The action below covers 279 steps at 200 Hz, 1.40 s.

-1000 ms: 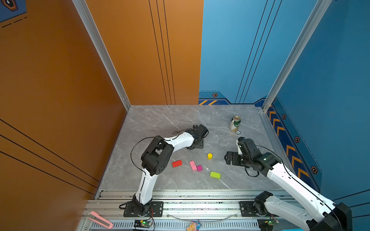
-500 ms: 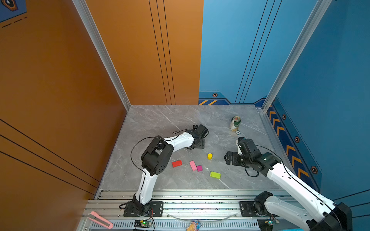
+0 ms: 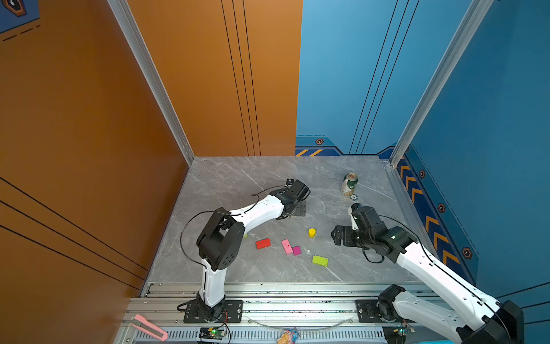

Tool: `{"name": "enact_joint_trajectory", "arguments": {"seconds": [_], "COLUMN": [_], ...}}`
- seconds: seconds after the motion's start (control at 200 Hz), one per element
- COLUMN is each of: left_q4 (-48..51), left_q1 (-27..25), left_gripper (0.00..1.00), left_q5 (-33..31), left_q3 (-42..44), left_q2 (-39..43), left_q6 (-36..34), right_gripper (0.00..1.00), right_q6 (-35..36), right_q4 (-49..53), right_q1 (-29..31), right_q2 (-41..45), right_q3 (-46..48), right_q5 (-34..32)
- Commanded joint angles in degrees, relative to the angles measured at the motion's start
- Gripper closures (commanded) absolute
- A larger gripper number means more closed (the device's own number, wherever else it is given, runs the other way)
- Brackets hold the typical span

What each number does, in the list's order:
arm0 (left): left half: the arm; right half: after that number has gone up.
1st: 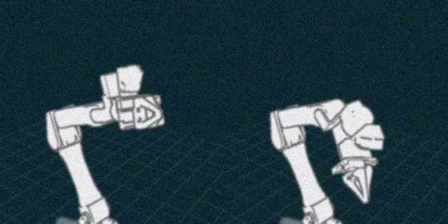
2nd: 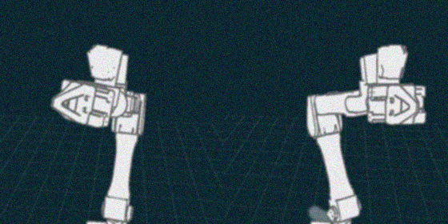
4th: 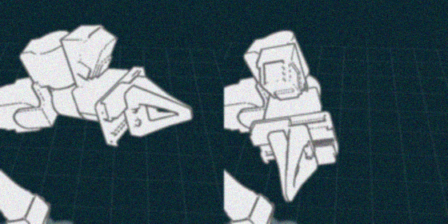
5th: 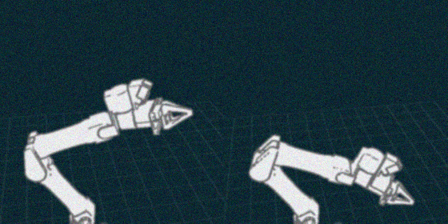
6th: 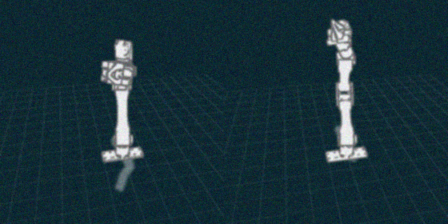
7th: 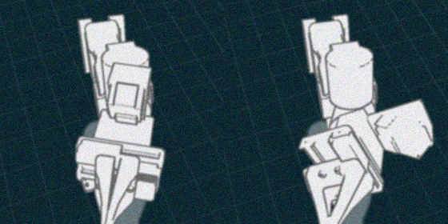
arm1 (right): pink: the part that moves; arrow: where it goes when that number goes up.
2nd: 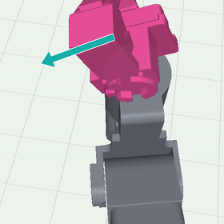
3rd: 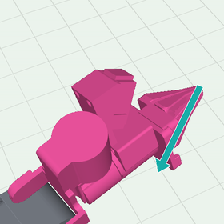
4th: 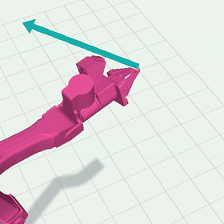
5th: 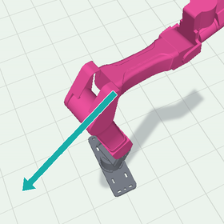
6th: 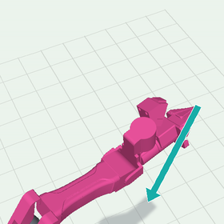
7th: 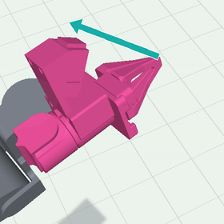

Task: Build the wood block tower
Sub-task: 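Open the left gripper and draw it back from the tower, then move the left gripper over the red block while the right arm draws back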

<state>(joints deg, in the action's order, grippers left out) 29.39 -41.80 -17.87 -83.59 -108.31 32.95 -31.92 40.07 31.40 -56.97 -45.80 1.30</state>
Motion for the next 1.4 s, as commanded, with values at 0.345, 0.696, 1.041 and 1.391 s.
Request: {"name": "enact_joint_trajectory", "arguments": {"seconds": [0.345,0.696,1.041,1.391], "left_q4": [2.1,1.9,1.8,-2.8], "left_q1": [-4.5,-9.4,-9.8,-8.3], "left_gripper": [0.02,0.02,0.02,0.02], "left_q5": [-8.5,-11.6,-10.2,-4.9], "left_q3": [15.7,33.6,47.1,49.9], "left_q2": [21.0,41.2,55.1,50.3], "left_q6": [-0.1,5.5,10.6,6.4], "right_gripper": [0.0,0.0,0.0,0.0], "right_q6": [-1.2,-5.0,-8.3,-8.8], "right_q4": [7.3,9.4,8.6,7.6], "right_q1": [6.8,15.4,24.4,26.8], "right_q2": [-0.3,-2.0,-10.3,-13.4], "right_q3": [-7.4,-10.6,-14.9,-17.0], "right_q5": [-7.3,-12.4,-17.0,-17.3]}}
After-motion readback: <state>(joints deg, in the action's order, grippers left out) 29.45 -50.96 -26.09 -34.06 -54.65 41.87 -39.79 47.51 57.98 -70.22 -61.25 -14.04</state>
